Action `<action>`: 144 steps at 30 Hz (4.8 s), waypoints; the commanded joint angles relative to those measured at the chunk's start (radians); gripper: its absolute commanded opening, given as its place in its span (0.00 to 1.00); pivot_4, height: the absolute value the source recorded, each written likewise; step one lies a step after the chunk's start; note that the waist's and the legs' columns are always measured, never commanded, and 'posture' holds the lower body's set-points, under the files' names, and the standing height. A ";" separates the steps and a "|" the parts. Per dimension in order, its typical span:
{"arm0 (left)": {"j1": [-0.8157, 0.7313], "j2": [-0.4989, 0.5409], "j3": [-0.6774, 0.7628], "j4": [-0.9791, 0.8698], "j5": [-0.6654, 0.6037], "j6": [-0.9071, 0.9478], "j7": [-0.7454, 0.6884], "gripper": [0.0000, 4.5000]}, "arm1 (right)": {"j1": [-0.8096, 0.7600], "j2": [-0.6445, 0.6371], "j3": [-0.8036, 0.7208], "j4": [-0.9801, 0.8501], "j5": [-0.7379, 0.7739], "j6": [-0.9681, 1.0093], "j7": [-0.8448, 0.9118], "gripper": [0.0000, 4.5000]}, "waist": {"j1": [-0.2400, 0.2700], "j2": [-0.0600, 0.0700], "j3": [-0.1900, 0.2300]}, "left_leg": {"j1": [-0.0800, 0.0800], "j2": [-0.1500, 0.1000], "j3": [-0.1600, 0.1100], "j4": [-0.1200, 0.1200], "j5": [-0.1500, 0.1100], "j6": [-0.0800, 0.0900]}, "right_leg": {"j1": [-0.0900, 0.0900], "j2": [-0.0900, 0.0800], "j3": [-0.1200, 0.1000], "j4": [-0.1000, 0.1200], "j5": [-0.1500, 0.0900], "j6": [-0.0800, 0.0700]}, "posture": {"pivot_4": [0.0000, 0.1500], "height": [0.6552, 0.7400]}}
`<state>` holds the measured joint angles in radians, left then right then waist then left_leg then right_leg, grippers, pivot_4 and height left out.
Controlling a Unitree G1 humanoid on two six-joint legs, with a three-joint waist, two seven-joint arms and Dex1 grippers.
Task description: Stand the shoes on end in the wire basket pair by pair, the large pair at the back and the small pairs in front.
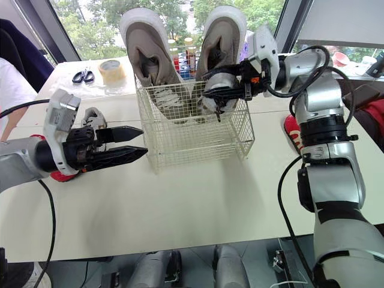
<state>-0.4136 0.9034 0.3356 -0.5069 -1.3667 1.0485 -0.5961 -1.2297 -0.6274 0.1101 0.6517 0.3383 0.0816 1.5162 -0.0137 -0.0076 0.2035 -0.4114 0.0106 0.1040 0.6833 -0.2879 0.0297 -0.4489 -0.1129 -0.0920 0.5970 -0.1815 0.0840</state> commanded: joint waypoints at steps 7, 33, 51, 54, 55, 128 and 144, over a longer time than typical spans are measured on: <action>0.031 0.000 -0.003 -0.046 0.005 -0.046 0.017 0.84 | -0.074 0.052 -0.038 0.184 -0.050 -0.064 0.027 0.99 | -0.001 0.000 0.000 | 0.000 0.000 0.000 0.000 0.000 0.000 | 0.000 0.000 0.000 0.000 0.000 0.000 | 1.00 1.00; 0.014 -0.039 -0.151 -0.074 0.175 -0.080 -0.073 0.84 | 0.081 -0.250 -0.235 -0.465 0.218 0.648 -0.056 0.99 | 0.004 -0.001 -0.001 | 0.001 0.000 0.000 0.000 0.000 0.000 | 0.002 0.000 0.000 0.000 0.000 0.000 | 1.00 1.00; -0.407 0.123 -0.165 0.596 0.607 0.202 0.369 0.99 | 0.430 -0.299 -0.109 -1.074 0.397 0.773 -0.143 1.00 | 0.027 -0.003 -0.001 | 0.003 0.000 -0.001 0.002 0.000 0.000 | 0.004 0.001 -0.001 0.001 0.000 0.000 | 1.00 1.00; -0.507 0.114 -0.254 0.744 0.723 0.199 0.350 0.99 | 0.461 -0.322 -0.064 -1.088 0.332 0.707 -0.147 1.00 | 0.027 -0.003 -0.002 | 0.004 -0.001 0.000 0.002 0.000 0.001 | 0.005 0.000 0.000 0.001 0.000 0.000 | 1.00 1.00; -0.538 0.107 -0.279 0.797 0.761 0.186 0.342 0.99 | 0.467 -0.324 -0.064 -1.095 0.337 0.706 -0.150 1.00 | 0.026 -0.003 -0.002 | 0.003 -0.001 0.000 0.002 0.000 0.001 | 0.004 0.000 -0.001 0.001 0.000 0.000 | 1.00 1.00; -0.327 -0.845 -0.326 0.223 0.915 -0.742 0.384 0.00 | 0.436 -0.340 -0.217 -1.088 0.606 1.069 -0.529 1.00 | 0.028 -0.011 -0.005 | 0.000 0.000 -0.001 0.016 -0.007 0.014 | 0.009 -0.002 -0.003 0.000 0.007 0.002 | 1.00 1.00; -0.210 -0.868 -0.503 0.329 1.469 -1.235 0.541 0.00 | 0.465 -0.341 -0.250 -1.105 0.677 1.071 -0.601 1.00 | 0.029 -0.010 -0.005 | 0.000 0.001 -0.001 0.016 -0.009 0.017 | 0.008 -0.004 -0.003 0.000 0.007 0.002 | 1.00 1.00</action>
<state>-0.6191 0.0399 -0.1711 -0.1571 0.0677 -0.1365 -0.0773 -0.7585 -0.9591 -0.1033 -0.4300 0.9965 1.1540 0.9204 0.0153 -0.0181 0.1985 -0.4118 0.0112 0.1027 0.6995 -0.2972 0.0465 -0.4413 -0.1173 -0.0948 0.5969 -0.1746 0.0859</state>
